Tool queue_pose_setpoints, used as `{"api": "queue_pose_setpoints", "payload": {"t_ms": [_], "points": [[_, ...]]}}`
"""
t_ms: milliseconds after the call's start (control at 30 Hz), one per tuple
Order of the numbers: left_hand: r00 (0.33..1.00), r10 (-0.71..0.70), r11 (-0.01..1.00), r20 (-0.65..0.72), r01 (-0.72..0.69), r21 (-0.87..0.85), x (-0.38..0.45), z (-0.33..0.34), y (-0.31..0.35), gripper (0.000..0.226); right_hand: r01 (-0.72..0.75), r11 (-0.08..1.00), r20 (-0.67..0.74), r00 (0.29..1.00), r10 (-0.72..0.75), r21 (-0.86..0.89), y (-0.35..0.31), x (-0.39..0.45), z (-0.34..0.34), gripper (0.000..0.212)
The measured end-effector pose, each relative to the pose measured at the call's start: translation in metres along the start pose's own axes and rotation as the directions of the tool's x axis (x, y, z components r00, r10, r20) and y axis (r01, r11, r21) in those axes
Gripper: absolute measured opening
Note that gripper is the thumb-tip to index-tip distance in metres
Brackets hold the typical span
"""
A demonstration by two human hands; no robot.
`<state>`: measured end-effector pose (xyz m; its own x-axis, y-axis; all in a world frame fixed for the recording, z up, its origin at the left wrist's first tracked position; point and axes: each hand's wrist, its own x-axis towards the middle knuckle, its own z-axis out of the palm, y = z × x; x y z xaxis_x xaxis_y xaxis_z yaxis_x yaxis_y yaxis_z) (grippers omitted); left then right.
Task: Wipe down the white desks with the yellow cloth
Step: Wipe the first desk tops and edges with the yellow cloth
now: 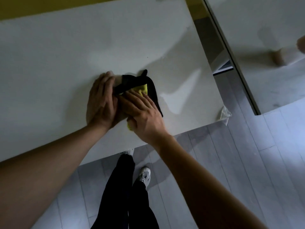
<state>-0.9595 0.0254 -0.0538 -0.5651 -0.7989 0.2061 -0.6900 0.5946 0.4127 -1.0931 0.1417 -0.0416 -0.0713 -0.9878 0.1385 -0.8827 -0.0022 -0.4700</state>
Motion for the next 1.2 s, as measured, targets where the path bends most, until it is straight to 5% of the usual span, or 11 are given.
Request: {"api": "queue_pose_setpoints", "payload": {"t_ms": [133,267,433,500,600,733,833,967,1200], "points": [[0.999,0.034,0.999,-0.013,-0.034,0.014,-0.002,-0.001,0.001,0.054,-0.185,0.983,-0.154,0.971,0.186,0.022,0.056,0.002,-0.026,0.054],[1.000,0.010,0.999,-0.005,-0.010,0.051,-0.001,0.001,0.003,0.056,-0.520,0.854,-0.279,0.815,0.507,0.033,0.120,0.008,-0.064,0.055],[1.000,-0.008,0.998,-0.016,0.009,0.060,0.002,0.005,0.003,0.057,-0.633,0.767,-0.344,0.701,0.624,0.101,0.118,0.030,-0.068,0.055],[1.000,-0.010,0.999,-0.016,0.011,0.050,0.002,0.005,0.004,0.058,-0.560,0.827,-0.313,0.779,0.544,0.045,0.101,0.041,-0.059,0.049],[1.000,0.011,0.999,-0.021,-0.010,0.035,0.002,0.005,0.003,0.057,-0.188,0.981,-0.209,0.959,0.192,0.039,0.061,0.069,-0.035,0.037],[0.999,0.007,0.999,-0.037,-0.005,0.052,-0.001,0.005,0.001,0.056,0.047,0.999,-0.030,0.998,-0.047,0.007,0.027,0.095,-0.017,0.041],[1.000,0.006,0.999,-0.022,-0.005,0.043,0.001,0.006,0.000,0.054,0.111,0.993,-0.042,0.993,-0.112,-0.030,0.047,0.095,-0.026,0.039],[1.000,-0.001,1.000,-0.007,0.001,0.031,0.001,0.004,0.002,0.055,-0.089,0.996,-0.274,0.957,0.090,0.016,0.100,0.082,-0.045,0.036],[1.000,-0.019,1.000,-0.010,0.019,0.019,0.003,0.003,0.007,0.055,-0.545,0.839,-0.367,0.782,0.504,-0.008,0.151,0.078,-0.068,0.052]]}}
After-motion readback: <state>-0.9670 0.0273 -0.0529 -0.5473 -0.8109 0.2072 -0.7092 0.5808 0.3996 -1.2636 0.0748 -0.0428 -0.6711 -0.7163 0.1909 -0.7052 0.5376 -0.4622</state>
